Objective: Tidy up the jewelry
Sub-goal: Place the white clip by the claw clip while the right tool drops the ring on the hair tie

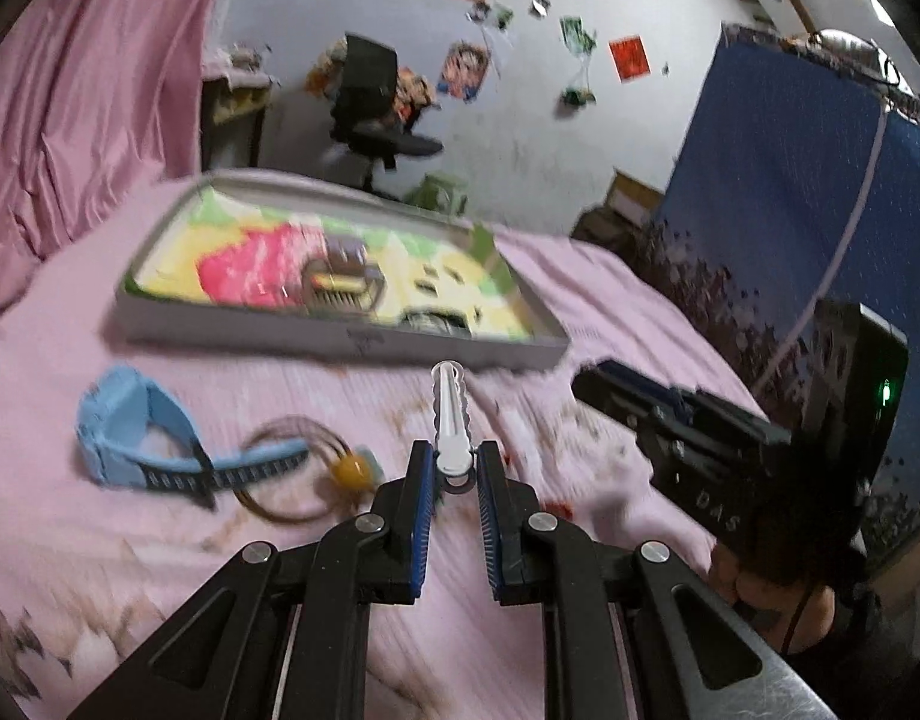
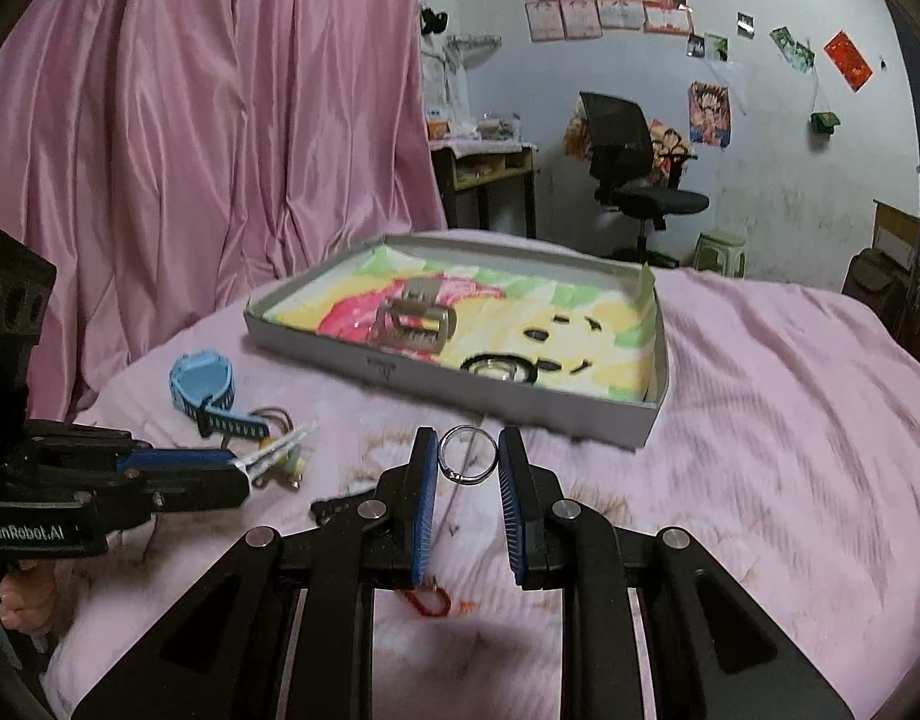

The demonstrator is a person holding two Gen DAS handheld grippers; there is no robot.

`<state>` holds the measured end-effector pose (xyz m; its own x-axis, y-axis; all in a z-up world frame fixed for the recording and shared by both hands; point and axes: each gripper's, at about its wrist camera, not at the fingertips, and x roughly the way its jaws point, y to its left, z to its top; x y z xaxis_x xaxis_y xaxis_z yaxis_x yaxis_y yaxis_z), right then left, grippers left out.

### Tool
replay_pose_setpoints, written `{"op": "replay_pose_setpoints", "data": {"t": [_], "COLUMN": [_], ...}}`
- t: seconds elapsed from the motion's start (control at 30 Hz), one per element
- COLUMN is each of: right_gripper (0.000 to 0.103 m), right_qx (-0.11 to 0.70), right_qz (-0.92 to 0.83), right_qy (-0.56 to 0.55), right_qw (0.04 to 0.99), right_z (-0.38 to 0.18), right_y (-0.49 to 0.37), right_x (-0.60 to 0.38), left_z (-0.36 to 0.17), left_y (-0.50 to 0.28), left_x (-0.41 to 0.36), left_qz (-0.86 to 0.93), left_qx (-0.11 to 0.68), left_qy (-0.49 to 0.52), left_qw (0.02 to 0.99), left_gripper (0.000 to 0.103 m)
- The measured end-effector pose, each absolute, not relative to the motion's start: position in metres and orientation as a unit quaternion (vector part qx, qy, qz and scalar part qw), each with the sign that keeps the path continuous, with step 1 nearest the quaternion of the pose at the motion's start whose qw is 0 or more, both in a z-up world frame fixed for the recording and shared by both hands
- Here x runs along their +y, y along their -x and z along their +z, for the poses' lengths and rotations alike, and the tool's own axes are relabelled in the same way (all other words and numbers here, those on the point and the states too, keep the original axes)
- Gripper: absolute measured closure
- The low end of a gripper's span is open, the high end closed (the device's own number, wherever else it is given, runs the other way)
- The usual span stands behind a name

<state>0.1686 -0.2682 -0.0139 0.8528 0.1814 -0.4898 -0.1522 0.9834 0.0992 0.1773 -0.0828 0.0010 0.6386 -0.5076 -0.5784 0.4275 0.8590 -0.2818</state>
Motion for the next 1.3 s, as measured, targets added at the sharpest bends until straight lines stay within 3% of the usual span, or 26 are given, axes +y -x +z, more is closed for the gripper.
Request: {"op": "replay_pose_setpoints", "data": {"t": [0.23, 0.5, 1.3], "right_gripper": [0.085, 0.085, 0.085], "right_qx": [0.239, 0.222, 0.356], "right_qz": [0.083, 0.085, 0.049], "right_qy": [-0.031, -0.035, -0.046], "right_qw": [0.967, 0.971, 0.932], "right_z": [-0.005, 0.005, -0.048], "right_y": [-0.191, -0.242, -0.323], "right_x": [-0.265, -0.252, -0.251], "left_z": [0.017, 0.015, -0.02], "left_y": [-0.216, -0.271, -0.329], "left_x": [-0.07, -0.06, -0.061], "left_qz": [-0.218, -0.18, -0.148], "left_qx": [0.301, 0.311, 0.403], "left_qy": [0.077, 0.086, 0.068], "left_qw": [0.925, 0.929, 0.9], "left_gripper": [0.089, 0.089, 0.088]}}
